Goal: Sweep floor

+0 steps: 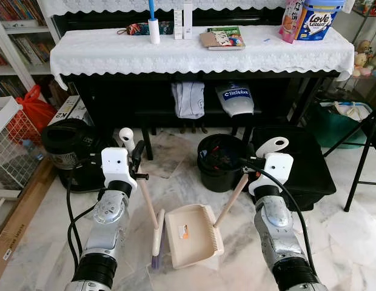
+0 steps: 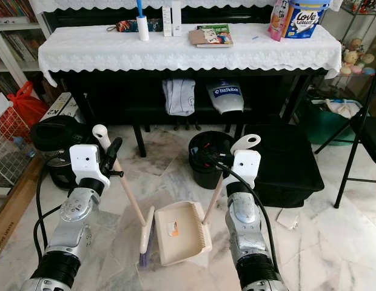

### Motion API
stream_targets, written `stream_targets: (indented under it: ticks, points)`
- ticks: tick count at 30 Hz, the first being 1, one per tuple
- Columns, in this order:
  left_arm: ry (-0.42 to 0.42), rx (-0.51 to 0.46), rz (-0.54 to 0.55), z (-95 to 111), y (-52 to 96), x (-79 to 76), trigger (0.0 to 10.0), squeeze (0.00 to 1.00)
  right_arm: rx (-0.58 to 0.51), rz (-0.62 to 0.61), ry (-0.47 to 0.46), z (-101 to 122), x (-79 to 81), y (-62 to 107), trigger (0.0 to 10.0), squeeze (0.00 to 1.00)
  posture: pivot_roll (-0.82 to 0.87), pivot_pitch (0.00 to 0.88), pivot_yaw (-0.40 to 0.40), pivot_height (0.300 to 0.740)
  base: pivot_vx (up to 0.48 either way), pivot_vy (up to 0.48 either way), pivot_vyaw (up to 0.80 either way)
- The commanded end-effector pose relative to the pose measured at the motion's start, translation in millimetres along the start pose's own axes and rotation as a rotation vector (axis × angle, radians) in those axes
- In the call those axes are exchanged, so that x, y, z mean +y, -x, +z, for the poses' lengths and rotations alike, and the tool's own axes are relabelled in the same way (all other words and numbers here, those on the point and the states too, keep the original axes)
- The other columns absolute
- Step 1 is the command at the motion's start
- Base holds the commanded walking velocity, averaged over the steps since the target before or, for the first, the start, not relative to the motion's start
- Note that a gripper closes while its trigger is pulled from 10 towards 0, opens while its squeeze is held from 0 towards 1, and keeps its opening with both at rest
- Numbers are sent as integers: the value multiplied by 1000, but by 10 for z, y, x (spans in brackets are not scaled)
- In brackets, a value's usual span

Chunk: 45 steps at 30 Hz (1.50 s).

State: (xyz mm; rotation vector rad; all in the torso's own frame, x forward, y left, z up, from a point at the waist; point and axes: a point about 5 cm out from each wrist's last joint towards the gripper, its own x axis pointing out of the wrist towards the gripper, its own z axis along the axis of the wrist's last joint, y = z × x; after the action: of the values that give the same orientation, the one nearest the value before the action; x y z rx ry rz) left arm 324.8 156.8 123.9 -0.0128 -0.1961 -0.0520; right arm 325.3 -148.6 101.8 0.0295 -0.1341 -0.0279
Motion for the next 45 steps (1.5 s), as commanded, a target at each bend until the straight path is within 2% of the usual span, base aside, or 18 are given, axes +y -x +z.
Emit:
stream_targets:
  ticks: [1,13,39,45]
  points:
    - [3,-41,-12,84,-25,-16,10000,0,-49,13,1,104,26,-36,10000,0,-21,43,33,740,0,0,0]
    - [6,-42,0,88,-26,9,10000,0,-46,7,-3,95,18,-30,10000,0,-21,43,33,740,0,0,0]
    - [3,-48,6,107,-33,24,10000,0,-46,3,-3,98,16,-29,10000,0,-19,58,32,740,358,0,0]
    - [1,-53,10,110,-31,28,10000,0,-45,1,-4,95,17,-24,10000,0,-19,58,32,740,0,0,0]
